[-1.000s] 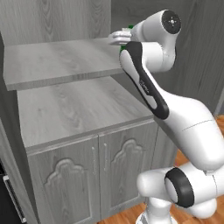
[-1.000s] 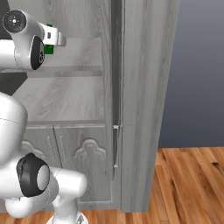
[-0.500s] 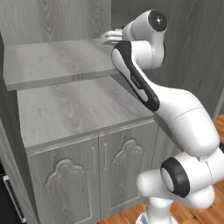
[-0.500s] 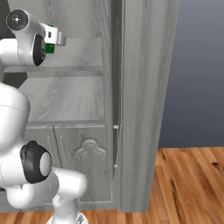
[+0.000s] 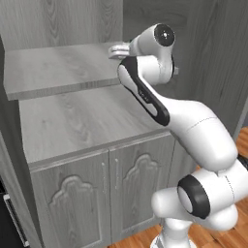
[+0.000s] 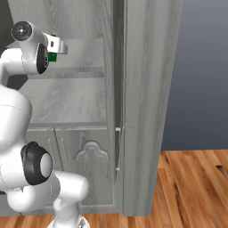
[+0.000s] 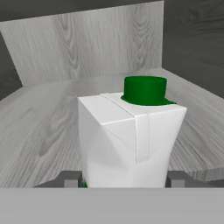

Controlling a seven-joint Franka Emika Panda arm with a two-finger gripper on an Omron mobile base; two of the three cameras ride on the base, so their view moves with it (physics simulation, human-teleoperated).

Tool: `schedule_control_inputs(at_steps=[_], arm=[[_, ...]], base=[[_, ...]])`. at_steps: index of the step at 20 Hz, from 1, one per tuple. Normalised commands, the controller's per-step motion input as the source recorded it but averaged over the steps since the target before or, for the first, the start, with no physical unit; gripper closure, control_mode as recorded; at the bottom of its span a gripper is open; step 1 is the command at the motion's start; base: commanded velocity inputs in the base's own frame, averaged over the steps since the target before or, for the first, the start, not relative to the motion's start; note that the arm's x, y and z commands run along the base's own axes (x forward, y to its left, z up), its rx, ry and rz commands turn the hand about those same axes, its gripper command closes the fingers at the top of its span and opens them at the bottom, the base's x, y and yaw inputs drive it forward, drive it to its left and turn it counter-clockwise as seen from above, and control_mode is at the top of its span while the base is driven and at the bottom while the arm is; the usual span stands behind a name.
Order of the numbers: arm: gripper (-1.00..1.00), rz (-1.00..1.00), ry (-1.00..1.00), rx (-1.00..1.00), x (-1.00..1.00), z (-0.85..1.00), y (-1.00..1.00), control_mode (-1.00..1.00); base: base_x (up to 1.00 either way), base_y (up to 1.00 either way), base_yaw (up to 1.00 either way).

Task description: Pick the milk, beer from the counter and place them in the open cabinet.

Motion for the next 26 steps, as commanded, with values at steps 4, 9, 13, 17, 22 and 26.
schedule_control_inputs(at_steps=[4, 9, 13, 17, 22, 26], arm=[[1.0, 0.0, -0.03, -0.01, 0.02, -0.16, 0.13, -1.0], [1.0, 0.0, -0.01, -0.05, 0.07, 0.0, 0.14, -1.0], [1.0, 0.0, 0.0, -0.06, 0.06, -0.1, 0.11, -1.0], [1.0, 0.0, 0.0, -0.08, 0.02, -0.21, 0.08, -1.0], [1.0, 0.0, 0.0, -0.01, 0.0, -0.01, 0.01, -1.0], [1.0, 0.0, 0.0, 0.0, 0.0, 0.0, 0.0, -1.0]], base=[[0.0, 0.0, 0.0], [0.0, 0.0, 0.0], [0.0, 0.0, 0.0], [0.0, 0.0, 0.0], [0.0, 0.0, 0.0], [0.0, 0.0, 0.0]])
